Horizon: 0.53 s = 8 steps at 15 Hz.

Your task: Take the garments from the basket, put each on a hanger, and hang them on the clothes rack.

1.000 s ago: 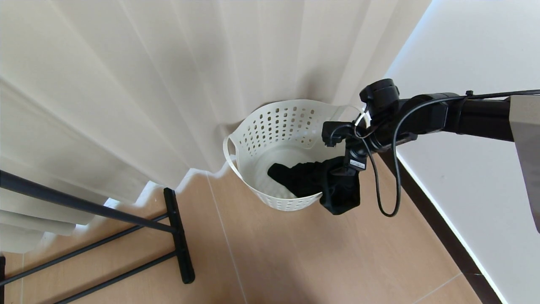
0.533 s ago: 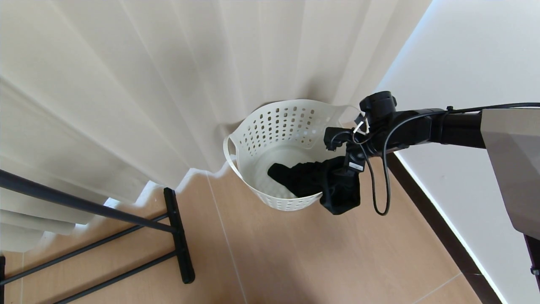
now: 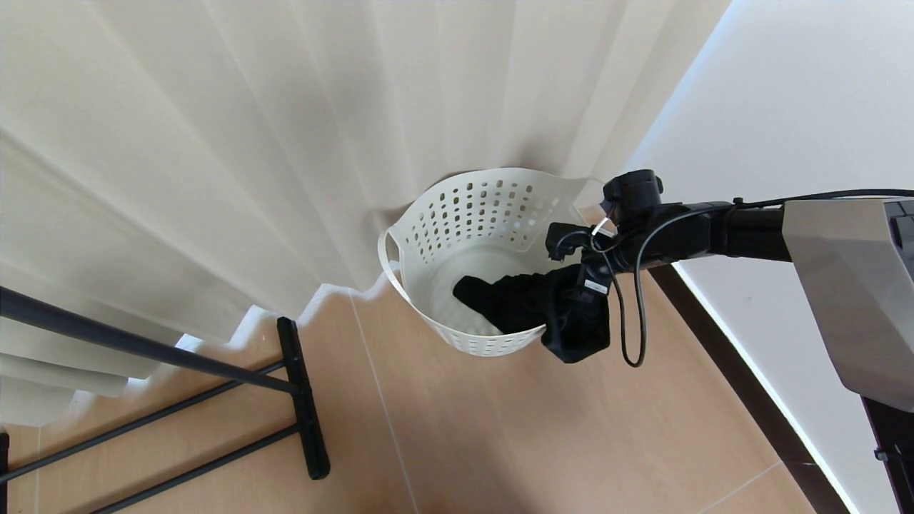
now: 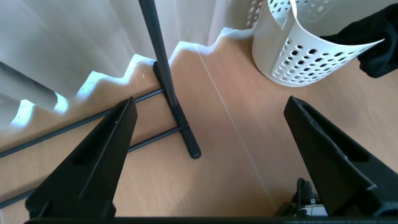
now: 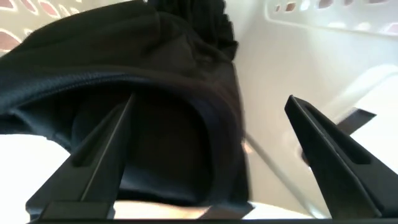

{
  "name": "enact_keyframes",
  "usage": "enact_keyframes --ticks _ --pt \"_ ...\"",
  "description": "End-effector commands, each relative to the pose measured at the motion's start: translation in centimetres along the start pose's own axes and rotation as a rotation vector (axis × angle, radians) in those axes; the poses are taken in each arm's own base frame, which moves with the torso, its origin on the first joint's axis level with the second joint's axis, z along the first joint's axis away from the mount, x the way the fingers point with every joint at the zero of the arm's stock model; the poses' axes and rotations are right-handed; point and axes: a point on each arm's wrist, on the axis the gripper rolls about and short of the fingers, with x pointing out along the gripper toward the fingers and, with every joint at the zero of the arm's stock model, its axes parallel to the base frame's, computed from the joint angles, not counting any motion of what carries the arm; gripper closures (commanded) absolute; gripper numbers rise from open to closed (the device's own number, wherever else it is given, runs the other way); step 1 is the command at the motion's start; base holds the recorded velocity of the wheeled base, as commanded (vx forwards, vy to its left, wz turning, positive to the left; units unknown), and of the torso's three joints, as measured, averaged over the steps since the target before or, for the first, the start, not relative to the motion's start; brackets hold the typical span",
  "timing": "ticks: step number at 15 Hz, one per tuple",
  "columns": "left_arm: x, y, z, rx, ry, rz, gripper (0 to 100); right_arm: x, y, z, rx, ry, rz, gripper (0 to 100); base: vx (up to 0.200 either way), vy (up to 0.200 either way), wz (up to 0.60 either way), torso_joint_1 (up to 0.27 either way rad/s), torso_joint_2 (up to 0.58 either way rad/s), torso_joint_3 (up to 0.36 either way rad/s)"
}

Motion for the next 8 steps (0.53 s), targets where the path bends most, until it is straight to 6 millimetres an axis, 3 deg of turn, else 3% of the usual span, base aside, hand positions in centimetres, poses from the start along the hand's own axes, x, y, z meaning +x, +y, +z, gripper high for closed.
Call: enact_keyframes --ticks 1,8 --pt "0.0 0.0 0.0 0.0 0.001 0.001 0 0.4 0.2 -0.1 0.0 0.004 0.008 0 0.0 0.0 0.0 0.0 0.0 0.0" --pt "0.0 0.0 0.0 0.0 0.001 0.001 0 2.0 0.7 -0.3 0.015 -0.006 -0.002 0 0.0 0.0 0.0 0.0 0.0 0.0"
